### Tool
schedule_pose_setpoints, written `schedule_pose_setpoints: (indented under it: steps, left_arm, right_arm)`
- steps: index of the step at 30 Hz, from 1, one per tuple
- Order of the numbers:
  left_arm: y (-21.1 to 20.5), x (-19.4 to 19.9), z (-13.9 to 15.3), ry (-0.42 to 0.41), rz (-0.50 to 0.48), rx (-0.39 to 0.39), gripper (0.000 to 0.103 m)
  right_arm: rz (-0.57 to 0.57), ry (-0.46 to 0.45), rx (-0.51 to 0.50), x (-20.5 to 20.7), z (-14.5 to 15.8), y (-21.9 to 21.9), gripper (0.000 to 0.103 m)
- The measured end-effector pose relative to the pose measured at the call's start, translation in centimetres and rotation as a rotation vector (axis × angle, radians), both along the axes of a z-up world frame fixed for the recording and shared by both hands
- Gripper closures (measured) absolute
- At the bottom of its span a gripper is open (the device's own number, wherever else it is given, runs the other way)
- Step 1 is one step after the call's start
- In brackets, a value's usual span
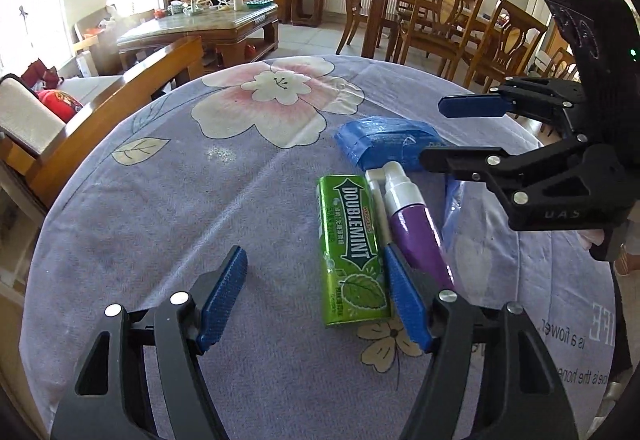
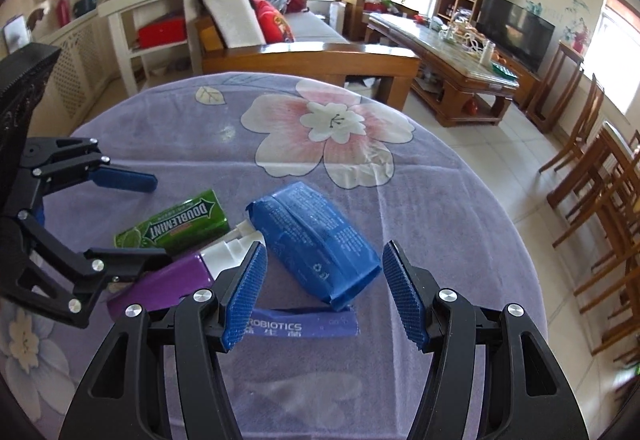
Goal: Collect trash
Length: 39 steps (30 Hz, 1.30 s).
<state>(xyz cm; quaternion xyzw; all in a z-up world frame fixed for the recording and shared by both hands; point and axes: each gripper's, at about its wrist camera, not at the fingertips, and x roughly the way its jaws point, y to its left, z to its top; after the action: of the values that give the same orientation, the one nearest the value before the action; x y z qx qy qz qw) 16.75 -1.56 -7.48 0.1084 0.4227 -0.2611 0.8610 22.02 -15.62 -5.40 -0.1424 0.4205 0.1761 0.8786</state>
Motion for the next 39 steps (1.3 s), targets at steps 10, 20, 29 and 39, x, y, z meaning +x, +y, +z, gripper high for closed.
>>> schedule_pose_setpoints:
  steps: [10,20,29,39]
  left_arm:
    - [0.6,1.0,0.5,-0.014,0.022,-0.009,0.061]
    - [0.3,1.2,0.5,-0.042,0.018,0.038,0.073]
    - [1.2,1.6,1.1,-0.048,0.033,-0.019,0.073]
    - [1.1,1.7,1.6,-0.062,0.032,-0.067,0.073]
  right_arm:
    - [0.047,0.024,-0.02,2.4,-1.8,0.3,0.042]
    - [0.061,0.004,-0.062,4.0,-1.9,1.7,0.042]
    - [0.035,0.046,0.067,4.2,-0.7,0.3,0.073]
    - [0.044,0.012,0.075,1.3,0.9,1.0,0.093]
